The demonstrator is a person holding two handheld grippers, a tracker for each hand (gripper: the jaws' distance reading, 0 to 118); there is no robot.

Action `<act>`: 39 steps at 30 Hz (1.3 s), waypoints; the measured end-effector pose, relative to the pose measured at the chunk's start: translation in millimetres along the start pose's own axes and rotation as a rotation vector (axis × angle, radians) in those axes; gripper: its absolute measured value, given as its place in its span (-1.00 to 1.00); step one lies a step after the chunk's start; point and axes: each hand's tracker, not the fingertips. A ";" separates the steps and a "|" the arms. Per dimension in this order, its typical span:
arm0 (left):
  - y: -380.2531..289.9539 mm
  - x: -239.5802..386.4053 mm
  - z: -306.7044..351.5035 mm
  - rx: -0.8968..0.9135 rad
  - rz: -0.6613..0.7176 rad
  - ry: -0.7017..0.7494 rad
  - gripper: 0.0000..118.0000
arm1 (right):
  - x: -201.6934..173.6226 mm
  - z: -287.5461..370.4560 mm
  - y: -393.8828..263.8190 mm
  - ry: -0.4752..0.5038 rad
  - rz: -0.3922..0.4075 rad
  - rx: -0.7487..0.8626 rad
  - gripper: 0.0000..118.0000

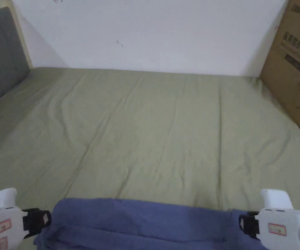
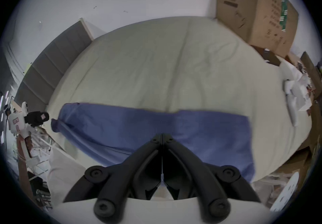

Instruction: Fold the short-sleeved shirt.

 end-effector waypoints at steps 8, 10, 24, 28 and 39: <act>6.1 -51.6 -14.6 -0.025 0.234 -0.097 0.76 | -61.3 -39.2 2.1 0.014 0.216 -0.088 -1.00; 2.3 -60.5 -34.0 -0.076 0.309 -0.128 0.77 | -66.6 -47.1 6.0 0.037 0.204 -0.099 -1.00; 0.4 -86.8 -96.6 -0.200 0.480 -0.249 -0.89 | -99.4 -78.9 2.8 0.079 0.218 -0.170 -1.00; 17.2 -110.2 -76.2 -0.185 0.470 -0.248 -0.89 | -96.4 -78.9 2.3 0.083 0.222 -0.184 -1.00; 35.1 -123.9 -8.0 -0.066 0.402 -0.030 -0.89 | -83.9 -73.0 -2.6 0.101 0.161 -0.182 -1.00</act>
